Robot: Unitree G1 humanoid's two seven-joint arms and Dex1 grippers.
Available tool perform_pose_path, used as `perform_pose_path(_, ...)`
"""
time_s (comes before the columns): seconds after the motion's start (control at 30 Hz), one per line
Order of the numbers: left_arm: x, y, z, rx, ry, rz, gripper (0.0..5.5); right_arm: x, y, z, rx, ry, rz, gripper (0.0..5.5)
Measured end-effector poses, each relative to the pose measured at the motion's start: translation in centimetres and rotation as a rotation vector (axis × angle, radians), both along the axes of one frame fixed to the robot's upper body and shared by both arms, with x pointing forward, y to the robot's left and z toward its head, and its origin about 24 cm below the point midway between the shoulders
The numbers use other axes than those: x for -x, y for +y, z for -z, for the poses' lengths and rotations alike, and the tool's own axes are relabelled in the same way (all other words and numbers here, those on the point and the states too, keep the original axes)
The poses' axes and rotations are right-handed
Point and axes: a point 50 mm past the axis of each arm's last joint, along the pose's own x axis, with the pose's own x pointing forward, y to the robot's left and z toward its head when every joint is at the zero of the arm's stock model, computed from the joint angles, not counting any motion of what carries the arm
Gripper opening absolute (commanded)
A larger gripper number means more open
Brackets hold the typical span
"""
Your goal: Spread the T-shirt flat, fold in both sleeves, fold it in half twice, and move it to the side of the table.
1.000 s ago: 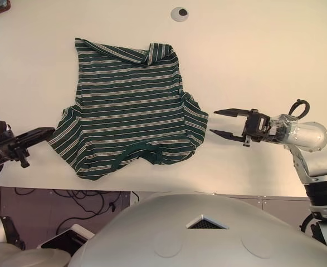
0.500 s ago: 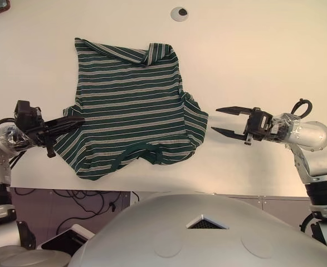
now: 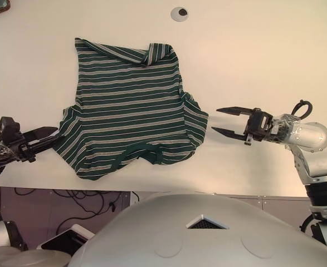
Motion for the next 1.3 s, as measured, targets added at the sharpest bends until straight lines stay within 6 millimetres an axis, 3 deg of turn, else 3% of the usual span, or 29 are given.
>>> perform_pose_path(0.27,1.1,1.5,0.5,-0.041,0.041,-0.048,2.80,0.1,0.0,0.1,0.000,0.004,0.001,2.40)
perform_pose_path(0.87,1.5,2.0,0.9,-0.075,0.077,0.018,0.02,0.1,-0.1,0.0,-0.002,0.000,0.005,2.40)
perform_pose_path(1.13,1.5,2.0,1.0,-0.067,0.066,0.023,0.02,0.1,-0.1,-0.1,-0.002,-0.001,0.006,2.40)
perform_pose_path(1.3,0.5,0.5,1.0,0.111,-0.018,0.013,0.02,0.0,-0.2,-0.1,-0.004,-0.003,0.007,2.40)
